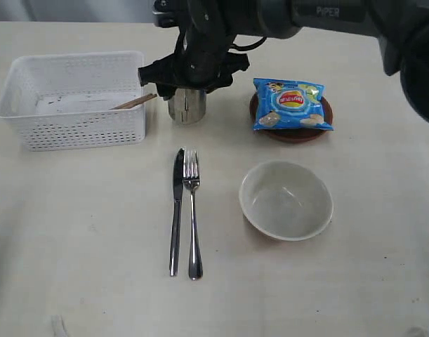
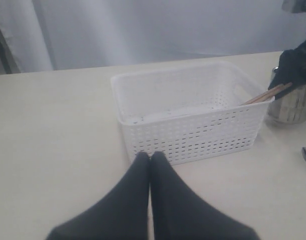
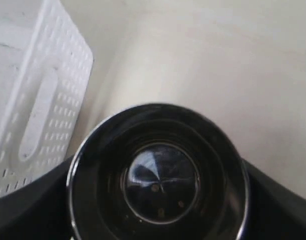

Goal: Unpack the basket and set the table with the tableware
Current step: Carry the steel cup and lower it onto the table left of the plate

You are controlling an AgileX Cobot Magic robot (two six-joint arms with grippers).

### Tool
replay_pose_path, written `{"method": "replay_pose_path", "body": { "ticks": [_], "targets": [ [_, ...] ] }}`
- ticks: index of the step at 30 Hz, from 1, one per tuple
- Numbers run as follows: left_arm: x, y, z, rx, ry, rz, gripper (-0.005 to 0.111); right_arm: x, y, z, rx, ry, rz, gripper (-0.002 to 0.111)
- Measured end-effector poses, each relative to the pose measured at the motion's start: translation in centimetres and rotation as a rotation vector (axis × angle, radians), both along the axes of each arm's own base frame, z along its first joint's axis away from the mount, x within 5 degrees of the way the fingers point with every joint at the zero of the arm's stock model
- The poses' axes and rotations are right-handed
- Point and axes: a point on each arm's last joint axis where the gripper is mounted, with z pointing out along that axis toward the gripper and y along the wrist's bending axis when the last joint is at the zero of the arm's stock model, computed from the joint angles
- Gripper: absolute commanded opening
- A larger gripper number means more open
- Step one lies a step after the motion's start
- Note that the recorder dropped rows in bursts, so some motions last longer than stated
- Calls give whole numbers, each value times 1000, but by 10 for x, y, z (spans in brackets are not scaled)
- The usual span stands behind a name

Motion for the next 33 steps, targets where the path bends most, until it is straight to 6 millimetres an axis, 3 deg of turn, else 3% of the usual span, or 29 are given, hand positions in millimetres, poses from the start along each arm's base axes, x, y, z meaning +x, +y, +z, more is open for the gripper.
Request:
{"method": "replay_pose_path", "body": {
  "ticks": [7, 13, 28, 30, 33],
  "targets": [
    [0, 0, 0, 0, 0, 0, 0, -3, 0, -8, -38, 12, 15, 0],
    [0, 0, 0, 0, 0, 0, 0, -14, -2, -20, 32, -29, -5, 0],
    [0, 0, 0, 0, 0, 0, 0, -18, -15, -14, -33, -4, -19, 1],
    [0, 0, 0, 0, 0, 0, 0, -18, -15, -14, -36, -3, -20, 6],
    [0, 0, 0, 0, 0, 0, 0, -18, -15, -14, -35, -4, -20, 29]
  ]
}}
